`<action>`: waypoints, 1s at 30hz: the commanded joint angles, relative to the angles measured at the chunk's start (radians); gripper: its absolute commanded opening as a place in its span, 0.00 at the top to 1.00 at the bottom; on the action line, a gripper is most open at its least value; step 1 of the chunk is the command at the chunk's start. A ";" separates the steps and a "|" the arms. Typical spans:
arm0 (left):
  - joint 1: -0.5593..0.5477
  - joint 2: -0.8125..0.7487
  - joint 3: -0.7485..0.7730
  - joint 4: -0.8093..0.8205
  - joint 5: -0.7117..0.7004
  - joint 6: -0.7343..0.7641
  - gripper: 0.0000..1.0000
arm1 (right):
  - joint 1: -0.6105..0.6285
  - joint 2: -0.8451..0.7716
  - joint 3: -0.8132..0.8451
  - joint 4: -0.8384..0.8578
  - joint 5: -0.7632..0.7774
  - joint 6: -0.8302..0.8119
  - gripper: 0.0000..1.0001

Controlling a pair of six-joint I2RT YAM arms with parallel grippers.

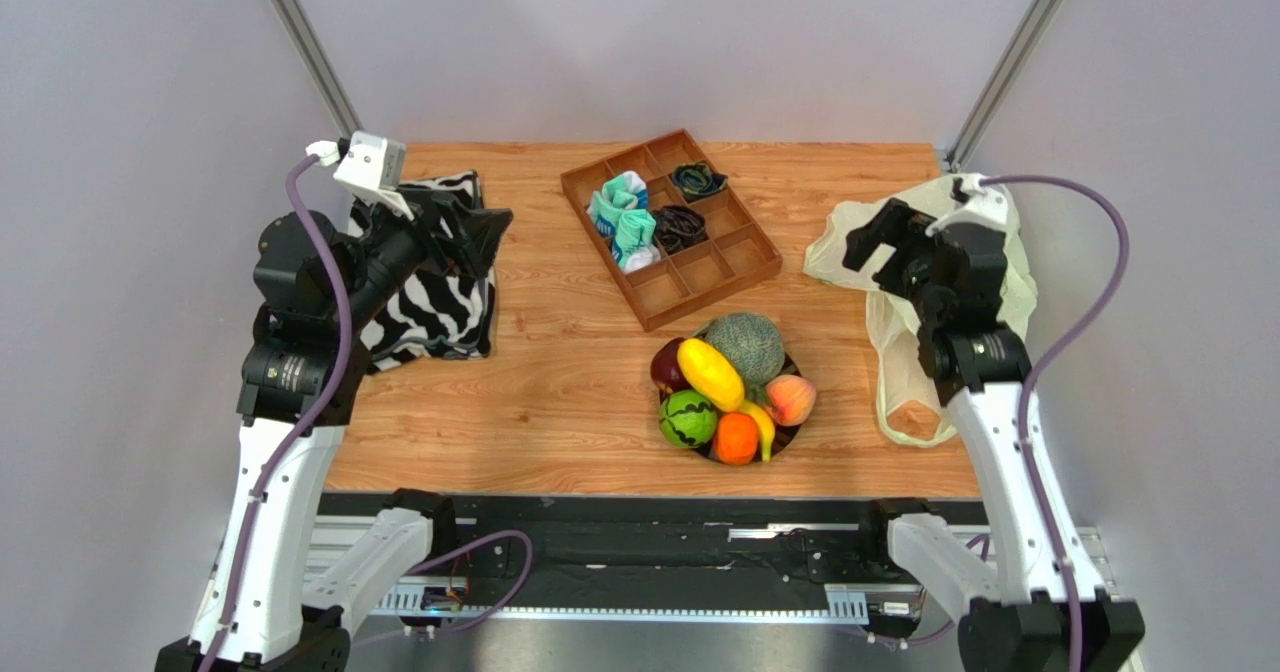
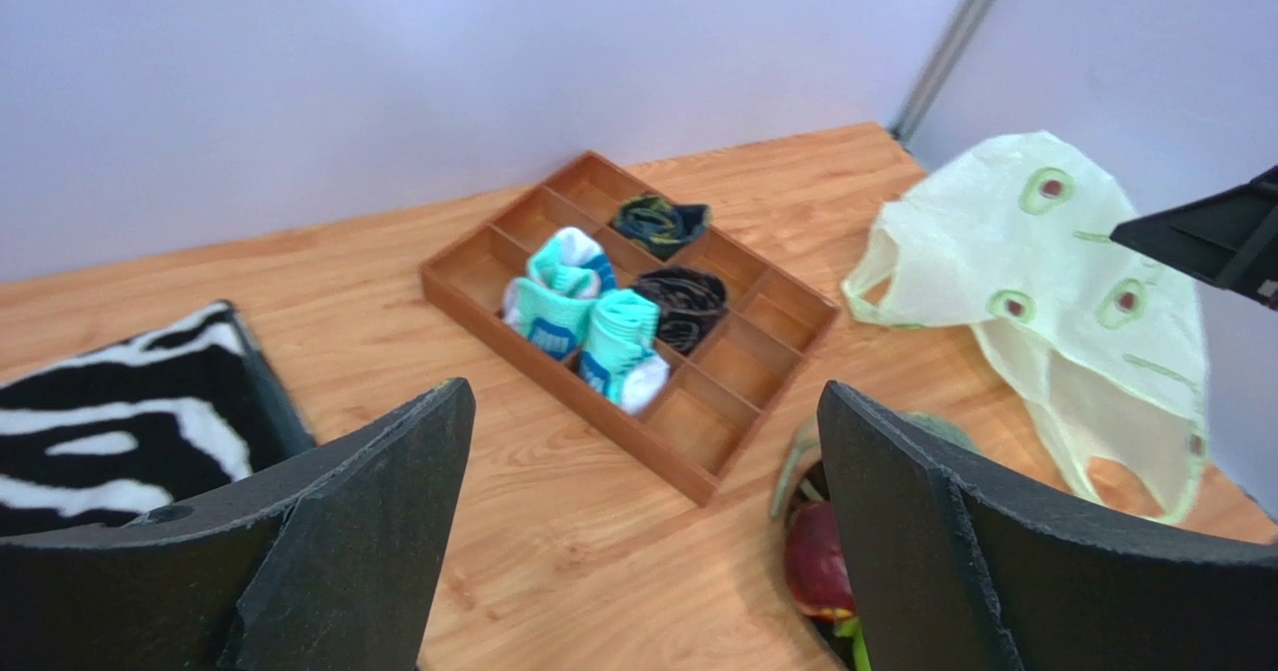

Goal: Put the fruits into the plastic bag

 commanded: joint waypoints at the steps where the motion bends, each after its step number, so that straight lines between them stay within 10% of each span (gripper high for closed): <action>1: -0.011 -0.008 -0.036 0.003 -0.127 0.097 0.06 | 0.003 0.139 0.079 -0.055 -0.101 0.048 0.05; 30: -0.010 0.064 -0.102 0.029 -0.034 0.060 0.06 | -0.066 0.638 -0.217 0.630 0.020 0.518 0.12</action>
